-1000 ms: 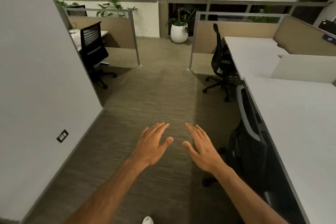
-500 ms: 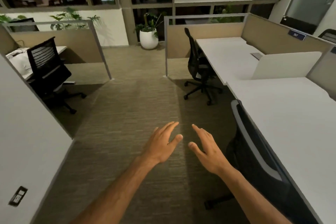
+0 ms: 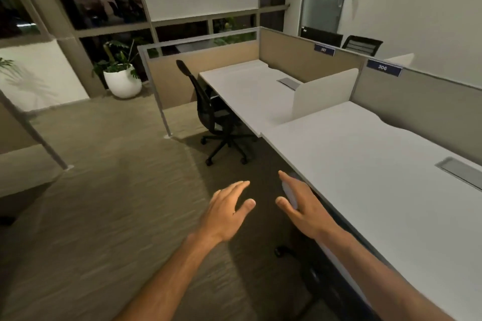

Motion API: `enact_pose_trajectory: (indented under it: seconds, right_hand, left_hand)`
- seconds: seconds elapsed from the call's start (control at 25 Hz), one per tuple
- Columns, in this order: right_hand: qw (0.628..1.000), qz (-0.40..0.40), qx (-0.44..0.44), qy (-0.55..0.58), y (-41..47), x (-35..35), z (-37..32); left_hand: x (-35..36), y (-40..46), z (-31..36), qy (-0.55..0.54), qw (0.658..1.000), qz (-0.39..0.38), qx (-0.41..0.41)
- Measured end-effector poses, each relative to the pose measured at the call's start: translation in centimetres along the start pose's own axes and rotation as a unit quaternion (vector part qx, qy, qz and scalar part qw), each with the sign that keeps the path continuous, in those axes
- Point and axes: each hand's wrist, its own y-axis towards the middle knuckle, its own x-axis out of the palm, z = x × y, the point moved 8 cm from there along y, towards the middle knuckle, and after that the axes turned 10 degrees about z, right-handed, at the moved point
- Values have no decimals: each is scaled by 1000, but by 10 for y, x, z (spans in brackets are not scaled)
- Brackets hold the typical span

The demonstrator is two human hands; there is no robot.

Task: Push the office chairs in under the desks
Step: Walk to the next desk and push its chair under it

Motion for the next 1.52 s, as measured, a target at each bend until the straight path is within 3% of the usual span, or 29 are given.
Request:
enact_pose_trajectory:
  seconds: [0.2, 0.36, 0.6, 0.8, 1.0, 1.16, 1.32, 1.52]
  right_hand:
    - [994, 84, 69, -29, 10, -41, 47]
    - [974, 147, 165, -57, -20, -75, 84]
    - [910, 270, 302, -87, -93, -97, 92]
    - [864, 323, 373, -101, -134, -73, 75]
    - [851, 312, 409, -111, -151, -30, 61]
    - [824, 301, 432, -210, -161, -25, 61]
    - [790, 204, 517, -257, -181, -10, 86]
    - [790, 95, 526, -301, -186, -2, 107]
  left_hand:
    - [39, 82, 20, -10, 997, -56, 43]
    - [90, 115, 74, -57, 980, -131, 136]
    - [133, 127, 128, -73, 927, -234, 284]
    - [148, 123, 105, -90, 891, -282, 344]
    - [154, 109, 72, -85, 872, -302, 375]
    - [167, 112, 60, 4, 846, -289, 448]
    - [201, 115, 46, 80, 820, -328, 462]
    - [229, 117, 39, 106, 813, -336, 464]
